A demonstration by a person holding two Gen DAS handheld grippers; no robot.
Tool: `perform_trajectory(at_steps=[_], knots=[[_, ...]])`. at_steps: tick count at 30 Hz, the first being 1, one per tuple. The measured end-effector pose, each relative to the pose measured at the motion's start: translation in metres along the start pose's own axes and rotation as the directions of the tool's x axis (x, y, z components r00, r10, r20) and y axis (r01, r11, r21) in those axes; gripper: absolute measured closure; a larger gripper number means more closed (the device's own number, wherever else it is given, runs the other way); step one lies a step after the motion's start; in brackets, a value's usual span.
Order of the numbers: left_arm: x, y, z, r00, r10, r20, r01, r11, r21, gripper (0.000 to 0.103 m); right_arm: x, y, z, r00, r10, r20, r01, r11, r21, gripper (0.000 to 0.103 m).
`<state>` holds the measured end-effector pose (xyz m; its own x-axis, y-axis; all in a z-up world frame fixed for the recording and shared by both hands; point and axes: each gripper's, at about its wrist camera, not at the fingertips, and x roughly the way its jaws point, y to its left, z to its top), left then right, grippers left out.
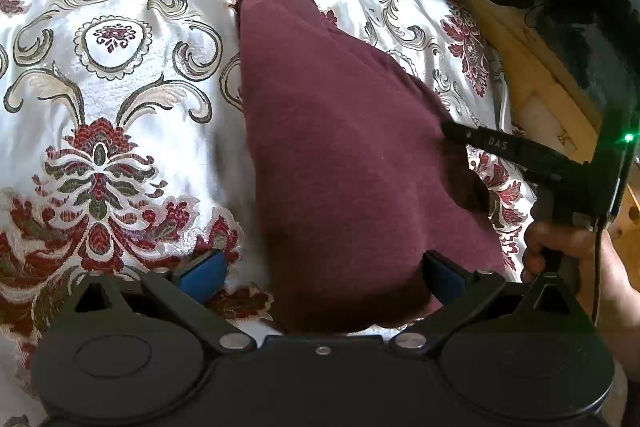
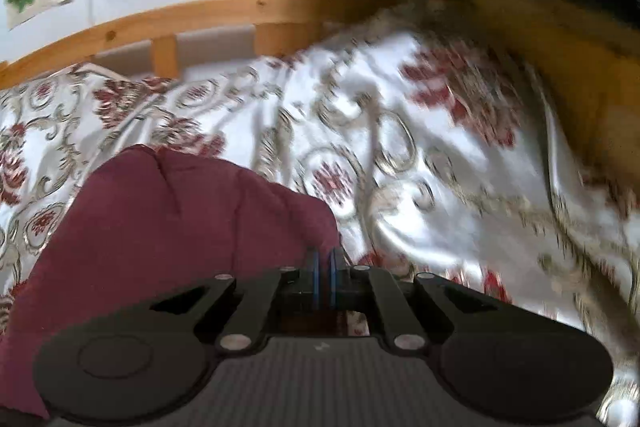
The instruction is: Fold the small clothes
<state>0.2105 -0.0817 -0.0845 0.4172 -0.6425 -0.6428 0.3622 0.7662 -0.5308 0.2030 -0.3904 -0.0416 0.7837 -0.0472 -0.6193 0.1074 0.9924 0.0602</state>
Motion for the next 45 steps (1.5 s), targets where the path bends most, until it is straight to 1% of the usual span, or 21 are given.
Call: perform_trajectory(at_steps=[2,5,6,7,9,11,13,17,19,20,22,24,33,35,36,38,39,40,41,43,45], knots=[[0.000,-0.001,0.001,1.000,0.000,-0.004,0.000,1.000,-0.003,0.001,0.006,-0.007,-0.002,0.999,0.019,-0.036,-0.018,0.999,0.048,0.097],[0.000,0.000,0.001,1.000,-0.001,-0.006,0.001,1.000,-0.008,0.001,0.009,-0.014,-0.004,0.998,0.045,-0.035,-0.042,0.995,0.087,0.091],[0.000,0.000,0.001,1.000,-0.001,-0.006,0.001,1.000,-0.009,0.001,0.009,-0.016,-0.004,0.998,0.053,-0.033,-0.049,0.994,0.096,0.083],[0.000,0.000,0.001,1.000,-0.001,-0.006,0.001,1.000,-0.008,0.000,0.009,-0.018,-0.004,0.998,0.058,-0.032,-0.054,0.992,0.110,0.072],[0.000,0.001,0.000,1.000,-0.002,-0.006,0.002,1.000,-0.008,0.001,0.011,-0.023,-0.004,0.997,0.076,-0.028,-0.072,0.987,0.144,0.057],[0.000,0.001,0.000,1.000,-0.002,-0.005,0.002,1.000,-0.009,0.001,0.013,-0.028,-0.003,0.995,0.100,-0.022,-0.094,0.979,0.179,0.053],[0.000,0.001,0.000,1.000,-0.002,-0.005,0.002,1.000,-0.009,0.001,0.018,-0.034,-0.002,0.989,0.148,-0.017,-0.140,0.963,0.228,0.042],[0.000,0.001,0.000,1.000,-0.002,-0.005,0.002,1.000,-0.008,0.001,0.030,-0.040,-0.003,0.977,0.212,-0.031,-0.194,0.935,0.297,0.032],[0.000,0.001,0.000,1.000,-0.002,-0.005,0.001,1.000,-0.009,0.001,0.036,-0.041,-0.005,0.974,0.220,-0.061,-0.189,0.927,0.324,0.028],[0.000,0.001,0.000,1.000,-0.002,-0.005,0.001,1.000,-0.009,0.001,0.037,-0.041,-0.007,0.973,0.222,-0.064,-0.189,0.924,0.333,0.027],[0.000,0.000,0.000,1.000,-0.001,-0.002,0.001,1.000,-0.008,0.001,0.038,-0.044,-0.008,0.971,0.233,-0.061,-0.196,0.912,0.359,0.019],[0.000,0.000,0.000,1.000,-0.001,-0.001,0.001,1.000,-0.007,0.001,0.038,-0.047,-0.009,0.967,0.247,-0.057,-0.207,0.900,0.384,0.014],[0.000,0.000,0.000,1.000,0.001,-0.001,-0.001,1.000,-0.009,0.000,0.038,-0.045,-0.012,0.964,0.261,-0.050,-0.222,0.894,0.389,0.005],[0.000,0.000,0.000,1.000,0.002,0.000,-0.002,1.000,-0.008,0.000,0.039,-0.045,-0.012,0.964,0.263,-0.048,-0.224,0.893,0.391,0.005],[0.000,0.000,0.000,1.000,0.000,0.000,0.000,1.000,-0.010,0.000,0.039,-0.045,-0.011,0.962,0.267,-0.049,-0.228,0.892,0.391,0.008],[0.000,0.000,0.001,1.000,-0.002,-0.004,0.002,1.000,-0.013,0.000,0.038,-0.045,-0.010,0.964,0.261,-0.044,-0.225,0.897,0.380,0.025],[0.000,0.000,0.002,1.000,-0.004,-0.005,0.004,1.000,-0.017,0.000,0.038,-0.045,-0.009,0.965,0.259,-0.041,-0.225,0.899,0.375,0.041],[-0.001,0.000,0.003,1.000,-0.008,-0.007,0.008,1.000,-0.023,0.001,0.037,-0.044,-0.009,0.965,0.258,-0.041,-0.225,0.902,0.369,0.048],[-0.002,0.001,0.004,1.000,-0.013,-0.006,0.013,0.999,-0.031,0.001,0.037,-0.043,-0.009,0.966,0.258,-0.037,-0.227,0.903,0.364,0.050],[-0.003,0.004,0.006,1.000,-0.028,0.003,0.028,0.999,-0.046,0.001,0.036,-0.040,-0.008,0.964,0.265,-0.035,-0.237,0.906,0.351,0.060],[-0.004,0.004,0.009,0.999,-0.041,0.022,0.042,0.998,-0.050,0.001,0.034,-0.037,-0.007,0.964,0.264,-0.031,-0.239,0.911,0.335,0.065]])
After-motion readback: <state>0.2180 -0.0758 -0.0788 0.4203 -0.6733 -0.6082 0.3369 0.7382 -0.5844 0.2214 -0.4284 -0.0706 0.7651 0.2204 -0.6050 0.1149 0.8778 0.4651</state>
